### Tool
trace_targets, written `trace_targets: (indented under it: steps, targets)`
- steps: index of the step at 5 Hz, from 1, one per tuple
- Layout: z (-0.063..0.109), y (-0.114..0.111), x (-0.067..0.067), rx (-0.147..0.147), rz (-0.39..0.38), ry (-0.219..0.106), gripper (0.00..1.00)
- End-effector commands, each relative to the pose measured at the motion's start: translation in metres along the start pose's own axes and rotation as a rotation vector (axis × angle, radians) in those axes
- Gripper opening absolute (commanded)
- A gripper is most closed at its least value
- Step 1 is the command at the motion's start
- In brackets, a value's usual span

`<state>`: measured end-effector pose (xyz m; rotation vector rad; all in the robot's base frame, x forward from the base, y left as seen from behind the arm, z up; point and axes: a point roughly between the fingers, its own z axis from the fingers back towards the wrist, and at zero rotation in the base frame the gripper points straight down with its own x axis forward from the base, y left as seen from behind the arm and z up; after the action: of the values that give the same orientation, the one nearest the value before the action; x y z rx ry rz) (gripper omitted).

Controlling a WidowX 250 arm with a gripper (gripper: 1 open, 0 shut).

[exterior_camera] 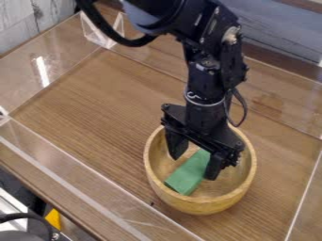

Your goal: Remove the green block from inside the brown bowl and put it on the table

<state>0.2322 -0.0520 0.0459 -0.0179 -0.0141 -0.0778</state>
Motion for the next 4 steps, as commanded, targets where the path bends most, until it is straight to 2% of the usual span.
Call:
trace_targets:
  steps: [1,2,3,4]
  targets:
    - [0.0041,0.0047,0.0032,0.002,0.015,-0.036,1.0]
    - [0.0008,0.0056,0.0014,0.001,0.02,-0.036,1.0]
    - [-0.0019,0.0066,-0.0001,0.0,0.024,-0.038,0.0]
    - [0.004,0.0091,-0.001,-0.004,0.025,-0.044,0.0]
